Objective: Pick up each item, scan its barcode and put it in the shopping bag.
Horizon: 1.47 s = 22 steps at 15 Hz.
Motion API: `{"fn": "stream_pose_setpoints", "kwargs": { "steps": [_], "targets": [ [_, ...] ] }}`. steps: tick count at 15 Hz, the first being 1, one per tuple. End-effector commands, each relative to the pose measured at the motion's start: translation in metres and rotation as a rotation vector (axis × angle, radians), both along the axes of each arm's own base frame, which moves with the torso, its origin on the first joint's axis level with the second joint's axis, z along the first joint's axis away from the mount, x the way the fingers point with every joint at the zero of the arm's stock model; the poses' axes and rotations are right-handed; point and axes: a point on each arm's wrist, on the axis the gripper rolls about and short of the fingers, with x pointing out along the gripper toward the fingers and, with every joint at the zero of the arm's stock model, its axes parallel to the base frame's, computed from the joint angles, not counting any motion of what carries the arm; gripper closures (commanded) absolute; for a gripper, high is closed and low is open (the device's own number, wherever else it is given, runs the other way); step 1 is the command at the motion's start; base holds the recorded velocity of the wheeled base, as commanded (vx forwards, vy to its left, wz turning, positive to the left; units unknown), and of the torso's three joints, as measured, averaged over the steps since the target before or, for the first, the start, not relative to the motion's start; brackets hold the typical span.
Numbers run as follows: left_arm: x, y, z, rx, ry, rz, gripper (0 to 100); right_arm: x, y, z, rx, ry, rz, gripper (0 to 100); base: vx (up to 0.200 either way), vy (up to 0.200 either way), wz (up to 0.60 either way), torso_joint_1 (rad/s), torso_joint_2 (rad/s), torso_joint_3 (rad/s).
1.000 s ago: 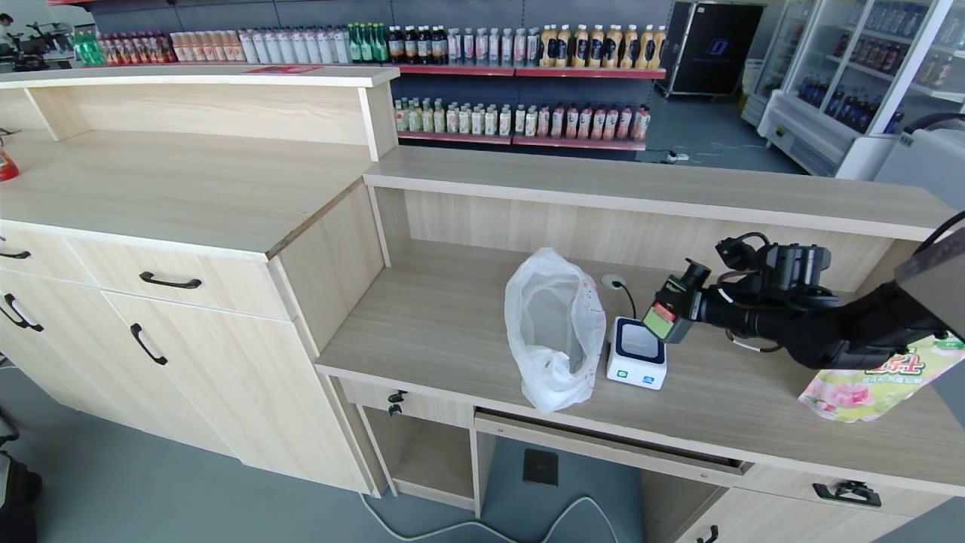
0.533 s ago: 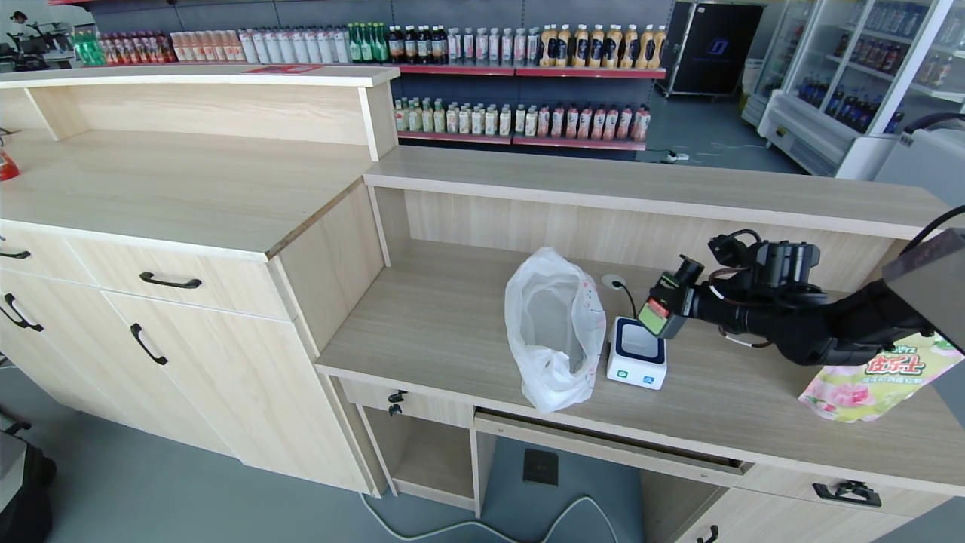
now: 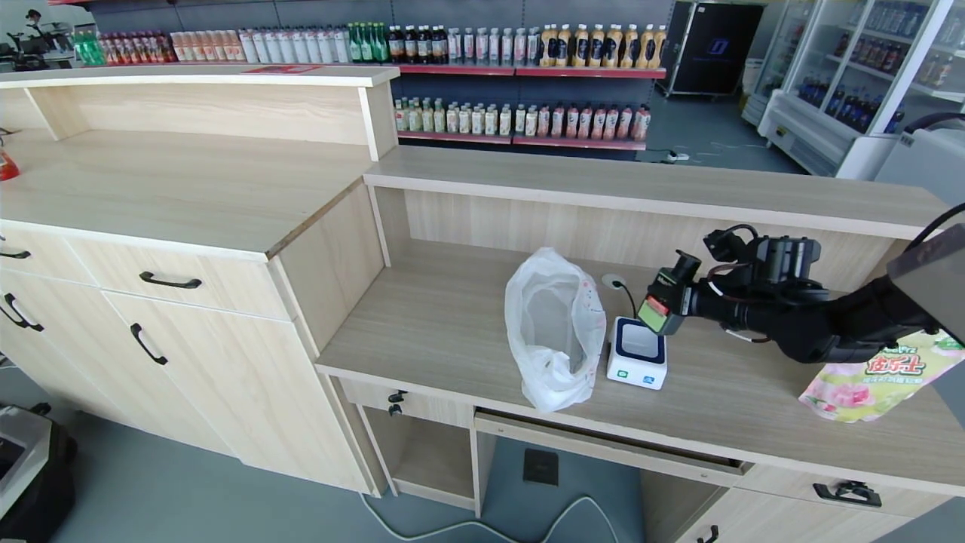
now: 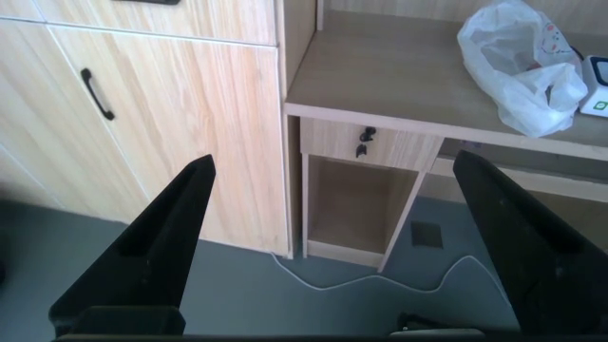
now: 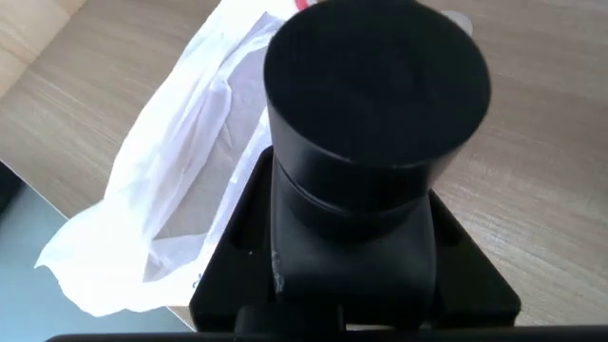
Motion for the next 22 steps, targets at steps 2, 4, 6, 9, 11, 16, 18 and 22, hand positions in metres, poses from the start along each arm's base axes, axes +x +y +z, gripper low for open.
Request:
{"fn": "stream_pose_setpoints", "kwargs": {
  "steps": [2, 4, 6, 9, 11, 16, 18, 22],
  "targets": [
    [0.000, 0.000, 0.000, 0.000, 0.000, 0.000, 0, -0.075, -0.032, 0.045, -0.440, -0.155, -0.096, 100, 0.000, 0.000, 0.00, 0.000, 0.00, 0.000],
    [0.000, 0.000, 0.000, 0.000, 0.000, 0.000, 0, -0.126, -0.047, 0.060, -0.593, -0.280, -0.207, 100, 0.000, 0.000, 0.00, 0.000, 0.00, 0.000],
    [0.000, 0.000, 0.000, 0.000, 0.000, 0.000, 0, -0.137, -0.047, 0.071, -0.596, -0.333, -0.235, 100, 0.000, 0.000, 0.00, 0.000, 0.00, 0.000],
    [0.000, 0.000, 0.000, 0.000, 0.000, 0.000, 0, -0.143, -0.046, 0.081, -0.704, -0.387, -0.335, 100, 0.000, 0.000, 0.40, -0.002, 0.00, 0.003],
    [0.000, 0.000, 0.000, 0.000, 0.000, 0.000, 0, -0.131, -0.035, 0.084, -0.689, -0.428, -0.358, 100, 0.000, 0.000, 0.60, 0.000, 0.00, 0.002],
    [0.000, 0.000, 0.000, 0.000, 0.000, 0.000, 0, -0.058, 0.001, 0.051, -0.485, -0.348, -0.340, 100, 0.000, 0.000, 0.48, 0.004, 0.00, 0.003],
    [0.000, 0.000, 0.000, 0.000, 0.000, 0.000, 0, -0.041, 0.002, 0.021, -0.458, -0.231, -0.316, 100, 0.000, 0.000, 0.00, 0.000, 0.00, 0.000],
    [0.000, 0.000, 0.000, 0.000, 0.000, 0.000, 0, -0.028, 0.000, -0.018, -0.353, -0.087, -0.332, 100, 0.000, 0.000, 0.00, 0.000, 0.00, 0.000]
  ]
}}
